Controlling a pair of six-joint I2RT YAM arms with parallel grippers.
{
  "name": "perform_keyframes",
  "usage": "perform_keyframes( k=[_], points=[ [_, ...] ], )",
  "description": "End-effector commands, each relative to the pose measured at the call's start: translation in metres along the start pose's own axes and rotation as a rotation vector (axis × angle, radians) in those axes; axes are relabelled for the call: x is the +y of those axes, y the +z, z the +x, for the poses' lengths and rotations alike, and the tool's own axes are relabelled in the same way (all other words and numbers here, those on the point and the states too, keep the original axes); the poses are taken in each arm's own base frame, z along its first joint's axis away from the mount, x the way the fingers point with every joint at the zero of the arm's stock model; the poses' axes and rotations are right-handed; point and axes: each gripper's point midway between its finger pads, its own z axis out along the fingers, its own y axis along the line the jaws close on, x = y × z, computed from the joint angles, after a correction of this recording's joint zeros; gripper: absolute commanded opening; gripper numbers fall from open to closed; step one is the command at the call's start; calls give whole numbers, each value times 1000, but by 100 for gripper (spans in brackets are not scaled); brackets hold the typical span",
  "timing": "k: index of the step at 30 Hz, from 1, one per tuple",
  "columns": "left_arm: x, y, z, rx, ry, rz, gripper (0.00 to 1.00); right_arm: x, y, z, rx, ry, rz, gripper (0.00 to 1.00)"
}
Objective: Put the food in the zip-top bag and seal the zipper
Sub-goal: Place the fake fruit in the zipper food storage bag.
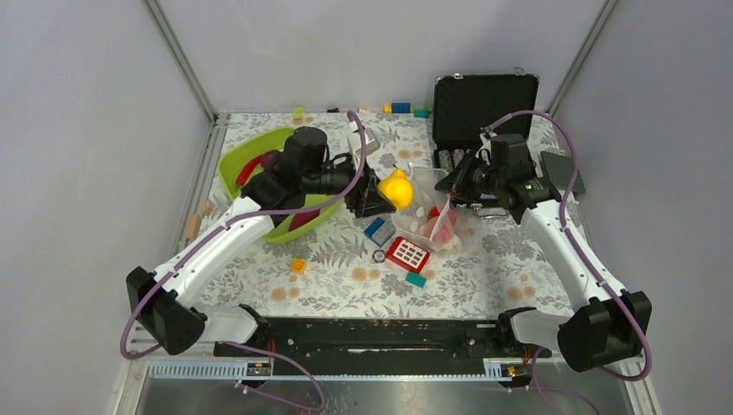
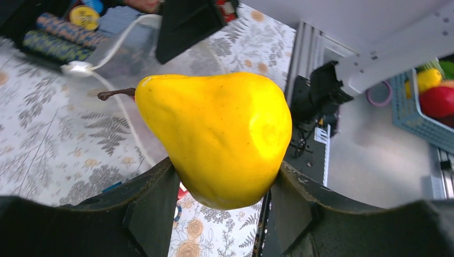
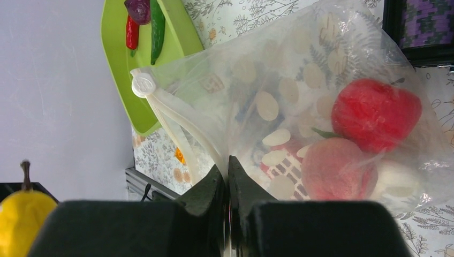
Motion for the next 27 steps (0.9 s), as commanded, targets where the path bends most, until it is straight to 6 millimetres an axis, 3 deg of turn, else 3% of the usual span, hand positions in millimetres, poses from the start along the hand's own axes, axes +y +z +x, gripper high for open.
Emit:
perform_keyframes(
  k=[1, 5, 9, 12, 13, 14, 22, 27],
  points=[
    [-36, 2, 0, -5, 130, 205, 29, 27, -11, -8, -27, -42, -99, 9],
    [-38, 23, 11, 51, 16, 269, 30, 29, -13, -9, -39, -33, -109, 9],
    [-11, 48, 21, 112, -110, 180, 23, 29, -15, -15, -92, 50, -104, 8],
    [25, 60, 23, 132, -197, -15, 21, 22, -20, -24, -204, 107, -56, 0],
    [34, 62, 23, 143, -225, -68, 19, 27, -33, -28, -261, 104, -62, 0],
    [38, 63, 24, 158, -238, -89, 18, 19, -26, -28, -273, 118, -25, 0],
    [47, 72, 23, 215, -302, -122, 17, 10, -35, -29, -397, 166, -16, 0],
    [40, 78, 19, 231, -315, -80, 19, 8, -37, -31, -438, 169, -20, 0]
  ],
)
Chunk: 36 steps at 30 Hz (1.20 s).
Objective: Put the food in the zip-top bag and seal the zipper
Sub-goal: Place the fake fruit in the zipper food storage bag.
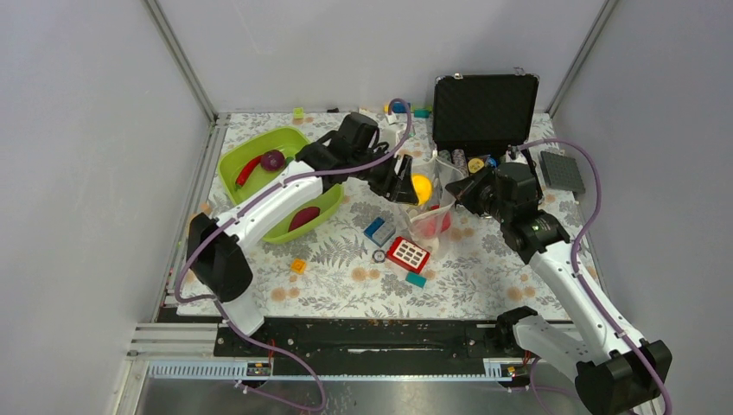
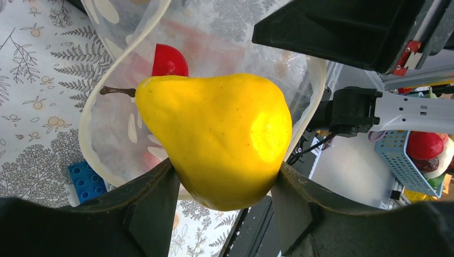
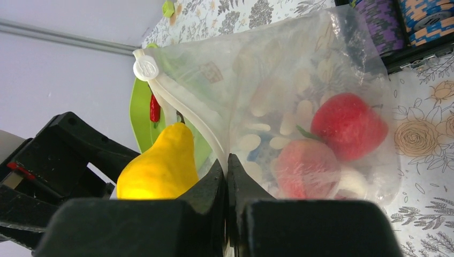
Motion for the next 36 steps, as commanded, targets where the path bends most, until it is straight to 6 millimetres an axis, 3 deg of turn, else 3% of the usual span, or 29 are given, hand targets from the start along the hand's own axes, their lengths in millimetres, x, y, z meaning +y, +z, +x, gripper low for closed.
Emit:
perform_keyframes(
  k=[1, 10, 16, 19, 21, 24, 27, 36],
  points=[
    [-8, 3, -11, 3, -2, 7, 20, 19, -3, -22, -108, 16, -58, 0],
    [-19, 17, 9, 97, 33, -32, 21, 29, 0, -18, -83, 3, -106, 2],
    [2, 21, 11, 121, -17, -149, 29, 43, 0, -19, -70, -29, -164, 3],
    [2, 27, 11, 146, -69, -159, 31, 47, 2, -13, -28, -51, -182, 4],
    [1, 27, 11, 145, -86, -154, 44, 53, 4, -8, 16, -69, -201, 4],
    [-4, 23, 9, 136, -89, -149, 77, 62, 9, 4, 106, -110, -240, 6],
    [-11, 13, 9, 122, -72, -139, 98, 77, 10, 16, 214, -144, -301, 5],
    [-21, -42, -5, -32, 31, -232, 99, 80, 14, 23, 368, -219, -293, 6]
  ],
)
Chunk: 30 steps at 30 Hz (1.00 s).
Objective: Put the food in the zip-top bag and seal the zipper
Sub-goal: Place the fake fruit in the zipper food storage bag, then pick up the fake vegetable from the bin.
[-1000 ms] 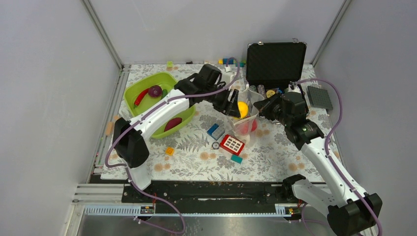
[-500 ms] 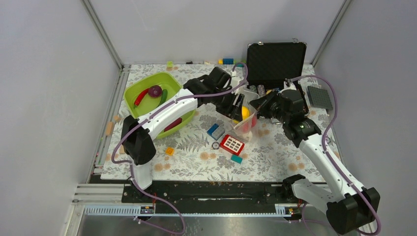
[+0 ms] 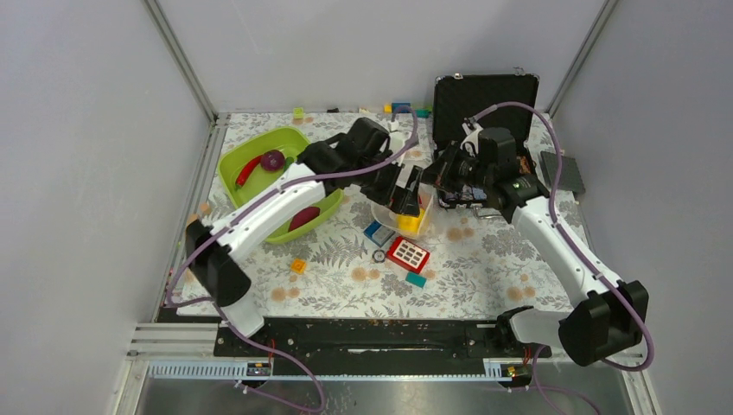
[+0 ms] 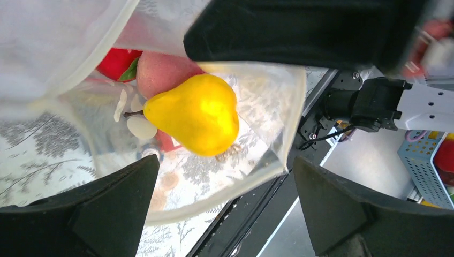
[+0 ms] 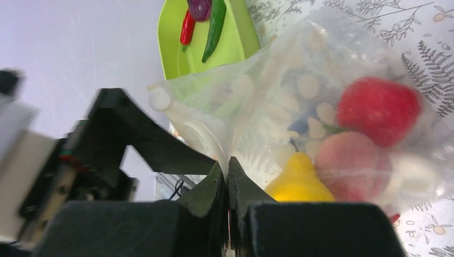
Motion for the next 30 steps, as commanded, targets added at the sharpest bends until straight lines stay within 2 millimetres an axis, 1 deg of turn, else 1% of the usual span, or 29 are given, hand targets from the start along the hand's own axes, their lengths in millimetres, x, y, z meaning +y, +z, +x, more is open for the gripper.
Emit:
perform_keyframes(
  k=[1, 4, 5, 8, 9, 10, 12, 14, 15, 18, 20, 23, 24, 27, 29, 30],
  points=[
    [-10, -51, -26, -198, 82, -47, 99, 29, -16, -4, 73, -101, -84, 5],
    [-8, -72, -35, -296, 93, -82, 99, 35, -31, -10, 149, -74, -144, 7],
    [-3, -81, -40, -344, 80, -105, 99, 38, -36, -9, 188, -55, -171, 7],
    [4, -106, -50, -469, 31, -90, 99, 48, -46, -1, 331, -8, -254, 6],
    [11, -120, -54, -516, -1, -80, 99, 50, -48, 3, 372, -10, -273, 6],
    [18, -127, -55, -544, -21, -75, 99, 49, -49, 5, 395, -10, -265, 6],
    [34, -142, -54, -590, -45, -110, 99, 39, -49, 4, 404, -40, -191, 6],
    [58, -156, -47, -617, -87, -204, 99, 25, -51, 1, 393, -70, -87, 7],
    [70, -161, -43, -632, -112, -244, 99, 22, -52, 0, 388, -87, -60, 8],
    [98, -180, -36, -694, -177, -322, 99, 16, -51, -4, 386, -115, -22, 9],
    [122, -187, -30, -712, -240, -384, 99, 14, -46, -6, 397, -120, -23, 9],
    [163, -193, -21, -706, -371, -470, 99, 11, -37, -6, 441, -106, -35, 9],
    [180, -192, -16, -693, -419, -506, 99, 11, -34, -7, 448, -101, -38, 9],
    [220, -195, -1, -670, -527, -595, 99, 9, -27, -10, 460, -110, -27, 9],
    [243, -198, 6, -652, -548, -636, 99, 9, -24, -12, 463, -113, -21, 9],
    [254, -198, 9, -638, -520, -653, 99, 9, -23, -13, 465, -113, -22, 9]
  ],
)
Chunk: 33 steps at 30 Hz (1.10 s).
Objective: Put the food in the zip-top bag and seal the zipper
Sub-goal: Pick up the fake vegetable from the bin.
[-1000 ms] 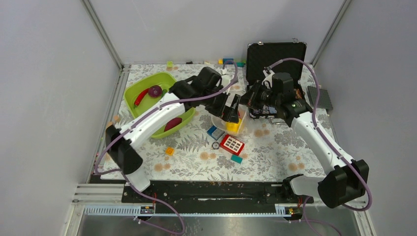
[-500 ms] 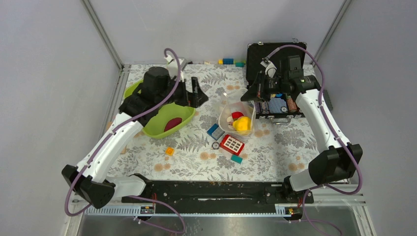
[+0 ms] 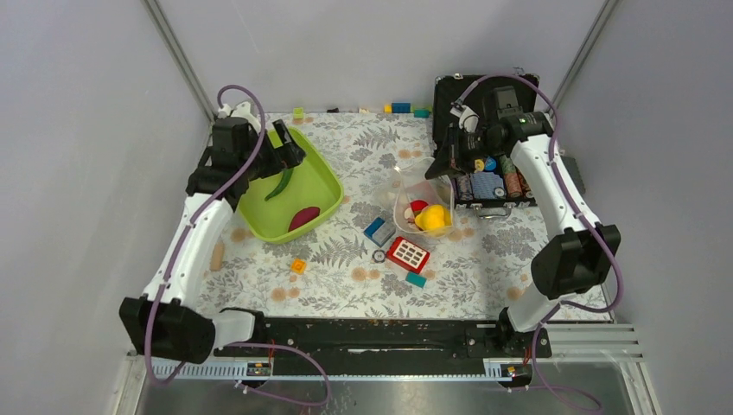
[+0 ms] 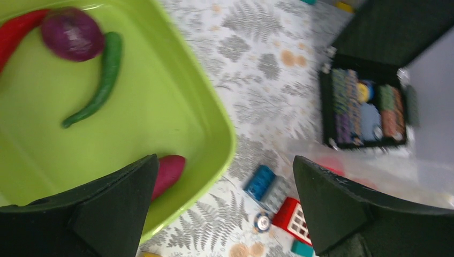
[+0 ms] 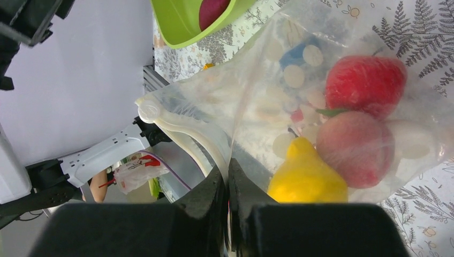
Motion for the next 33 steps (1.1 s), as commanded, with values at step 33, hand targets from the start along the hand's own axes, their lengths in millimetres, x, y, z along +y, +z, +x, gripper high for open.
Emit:
perform_keyframes(
  k=[33],
  points=[
    [184, 172, 89, 452, 138, -308, 63, 6, 3, 0, -4, -53, -28, 11]
  ],
)
